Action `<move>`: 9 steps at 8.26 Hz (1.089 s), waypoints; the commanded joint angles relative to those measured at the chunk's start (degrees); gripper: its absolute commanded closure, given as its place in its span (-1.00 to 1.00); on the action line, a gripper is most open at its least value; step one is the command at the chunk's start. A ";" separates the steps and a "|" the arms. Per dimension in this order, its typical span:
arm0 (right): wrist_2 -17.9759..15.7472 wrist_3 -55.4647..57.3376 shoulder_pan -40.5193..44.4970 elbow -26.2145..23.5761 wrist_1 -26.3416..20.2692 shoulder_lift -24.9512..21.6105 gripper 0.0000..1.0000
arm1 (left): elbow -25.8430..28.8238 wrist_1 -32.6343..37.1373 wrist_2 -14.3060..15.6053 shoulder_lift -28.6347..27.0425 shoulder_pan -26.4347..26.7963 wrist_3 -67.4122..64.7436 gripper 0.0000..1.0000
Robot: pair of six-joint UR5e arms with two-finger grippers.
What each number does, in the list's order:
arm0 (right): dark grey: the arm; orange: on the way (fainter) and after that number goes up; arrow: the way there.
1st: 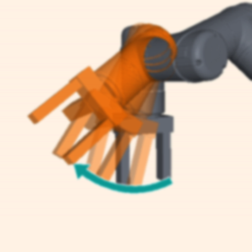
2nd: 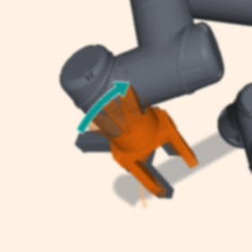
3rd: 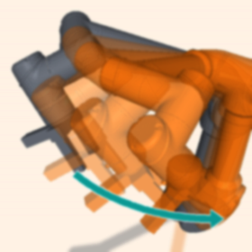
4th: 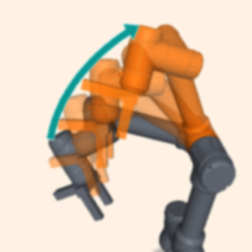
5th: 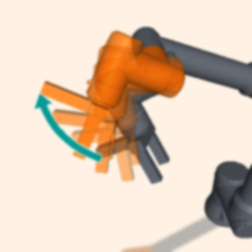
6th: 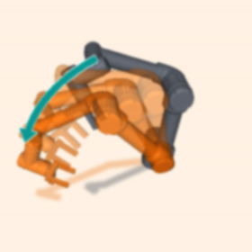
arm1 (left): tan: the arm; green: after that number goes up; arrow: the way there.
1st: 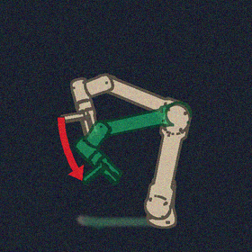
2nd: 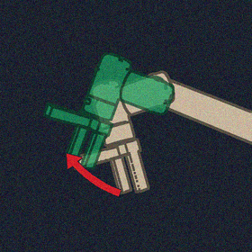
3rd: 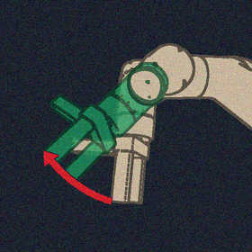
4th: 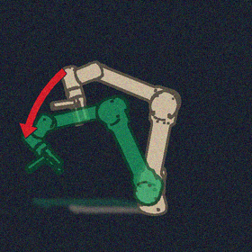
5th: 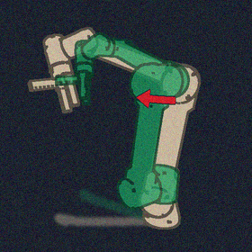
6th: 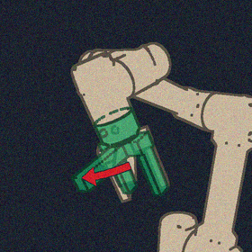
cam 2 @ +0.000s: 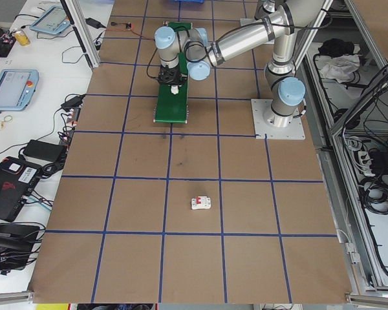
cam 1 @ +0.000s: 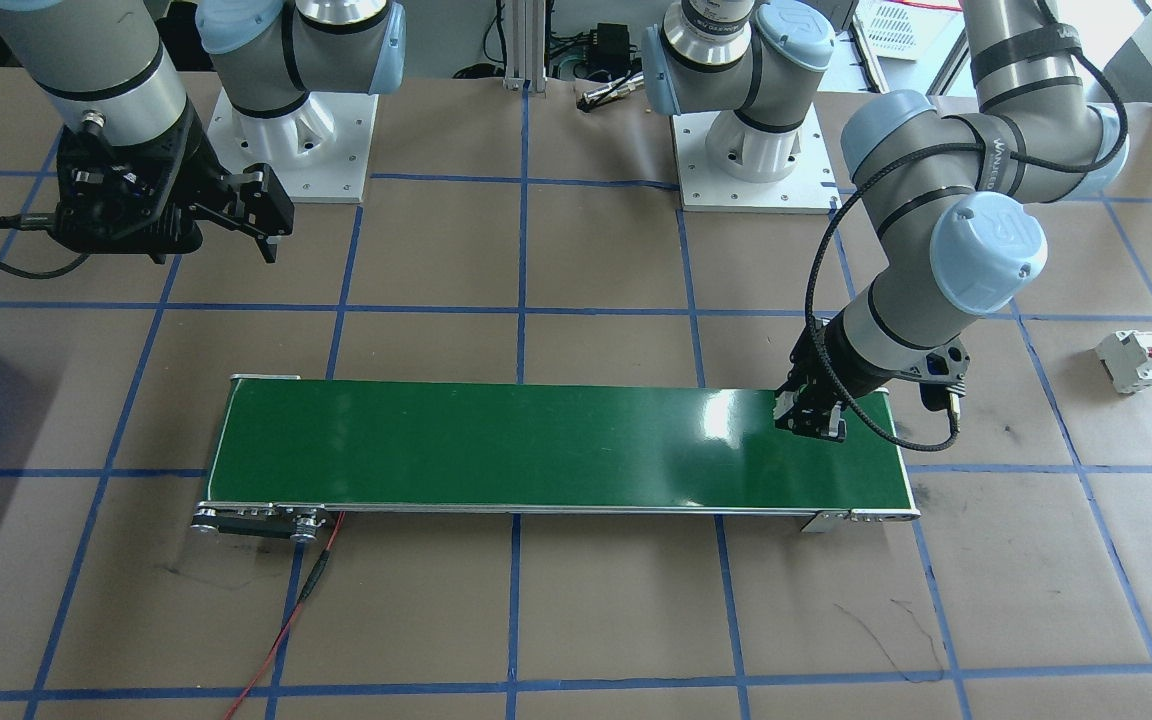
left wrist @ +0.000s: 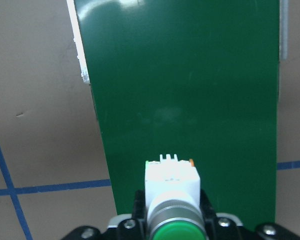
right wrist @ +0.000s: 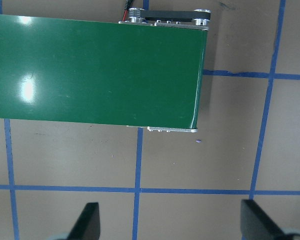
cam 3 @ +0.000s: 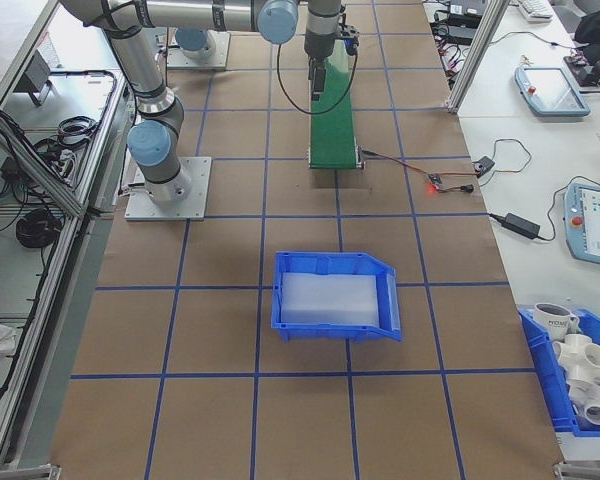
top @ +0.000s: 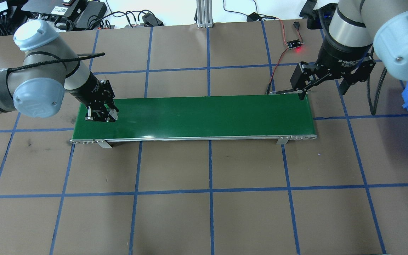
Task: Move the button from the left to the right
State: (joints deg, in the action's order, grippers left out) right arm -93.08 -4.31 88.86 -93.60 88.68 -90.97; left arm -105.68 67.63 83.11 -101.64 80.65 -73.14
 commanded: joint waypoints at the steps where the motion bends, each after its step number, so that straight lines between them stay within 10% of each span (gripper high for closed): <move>1: 0.00 0.00 0.00 0.00 0.09 0.00 -1.00 | -2.07 -5.56 0.30 -1.09 0.03 0.37 0.92; 5: 0.00 0.00 0.00 0.00 0.00 0.00 -1.00 | -2.08 -9.54 0.39 -3.74 -0.06 0.72 0.90; 7: 0.00 0.00 -0.09 0.00 0.00 0.00 -1.00 | -2.51 -9.45 4.48 -4.00 0.03 4.30 -0.99; 9: 0.00 0.00 0.00 0.00 0.00 0.00 -1.00 | -2.78 -9.54 4.69 -4.00 0.03 4.76 -1.00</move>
State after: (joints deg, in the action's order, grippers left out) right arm -93.08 -4.31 88.81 -93.60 88.68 -90.97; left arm -108.21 58.15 86.80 -105.57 80.64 -69.42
